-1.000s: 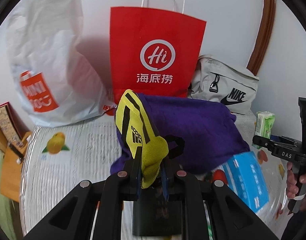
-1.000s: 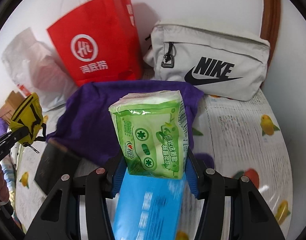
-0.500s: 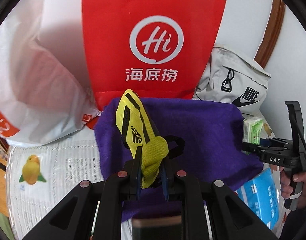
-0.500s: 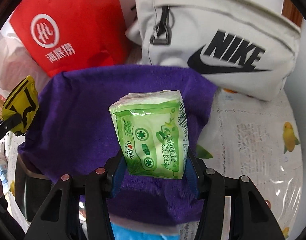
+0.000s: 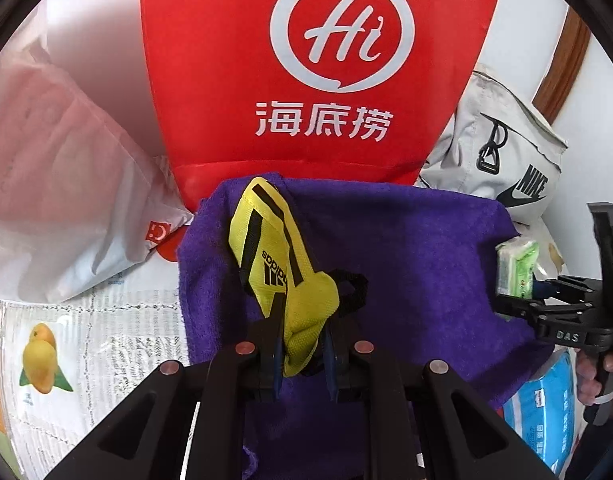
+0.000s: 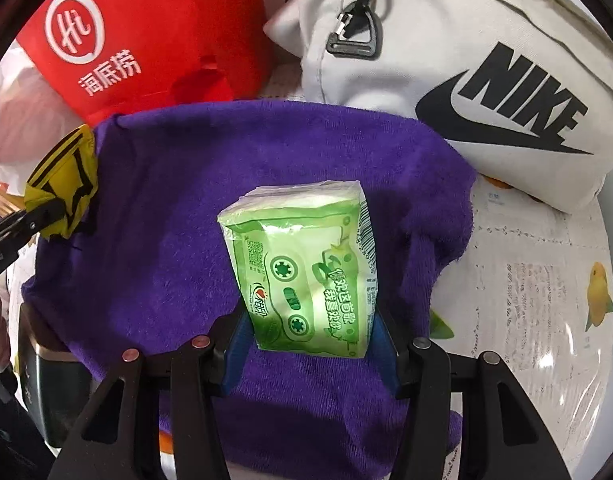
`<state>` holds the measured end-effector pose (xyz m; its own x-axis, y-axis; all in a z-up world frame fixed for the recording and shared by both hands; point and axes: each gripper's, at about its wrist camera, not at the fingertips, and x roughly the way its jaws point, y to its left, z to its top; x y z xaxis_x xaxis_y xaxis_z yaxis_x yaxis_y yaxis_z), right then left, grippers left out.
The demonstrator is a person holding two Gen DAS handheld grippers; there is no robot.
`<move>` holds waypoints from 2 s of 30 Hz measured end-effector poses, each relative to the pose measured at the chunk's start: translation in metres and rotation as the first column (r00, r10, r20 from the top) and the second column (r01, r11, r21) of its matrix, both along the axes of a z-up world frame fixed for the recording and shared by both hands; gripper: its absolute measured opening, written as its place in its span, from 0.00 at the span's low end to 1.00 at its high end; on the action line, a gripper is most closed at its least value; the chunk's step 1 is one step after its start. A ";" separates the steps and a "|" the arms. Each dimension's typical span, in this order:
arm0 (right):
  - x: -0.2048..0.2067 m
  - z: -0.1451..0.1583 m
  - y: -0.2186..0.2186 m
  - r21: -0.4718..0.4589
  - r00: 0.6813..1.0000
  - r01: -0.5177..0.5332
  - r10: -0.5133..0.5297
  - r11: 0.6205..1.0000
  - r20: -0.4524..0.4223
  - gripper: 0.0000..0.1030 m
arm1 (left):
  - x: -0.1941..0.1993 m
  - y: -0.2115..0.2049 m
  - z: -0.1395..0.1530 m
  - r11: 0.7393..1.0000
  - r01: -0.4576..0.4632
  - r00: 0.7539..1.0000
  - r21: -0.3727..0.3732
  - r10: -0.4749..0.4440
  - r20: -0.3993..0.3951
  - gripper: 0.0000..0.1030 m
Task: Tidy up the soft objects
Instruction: 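Open both tools to drop the pouch and tissue pack onto the towel, then move both open tools back toward the remaining items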
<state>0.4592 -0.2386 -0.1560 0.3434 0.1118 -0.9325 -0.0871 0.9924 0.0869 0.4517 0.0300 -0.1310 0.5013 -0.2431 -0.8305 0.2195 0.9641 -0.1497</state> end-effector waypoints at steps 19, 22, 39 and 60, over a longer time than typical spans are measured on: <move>-0.012 0.016 0.004 0.031 0.998 0.011 -0.012 0.999 0.055 0.72 | -0.011 0.002 0.002 0.999 -0.026 0.998 0.031 0.028 -0.054 0.62; -0.024 0.029 -0.004 0.090 0.997 0.029 -0.036 0.996 0.074 0.72 | -0.017 0.001 0.010 0.998 -0.040 0.998 0.048 0.042 -0.051 0.65; -0.125 0.077 -0.009 0.179 0.985 0.057 -0.084 0.982 0.151 0.72 | -0.127 0.000 0.060 0.995 -0.088 0.996 0.034 0.088 0.013 0.65; -0.318 0.012 0.011 0.131 0.983 -0.098 0.076 0.987 0.166 0.72 | -0.268 0.012 0.039 0.987 -0.155 0.987 -0.034 0.153 -0.052 0.65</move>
<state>0.1413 -0.2279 -0.1437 0.4699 0.2715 -0.8400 -0.1964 0.9598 0.2003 0.1832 0.0421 -0.0915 0.4940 -0.1977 -0.8467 0.0606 0.9793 -0.1933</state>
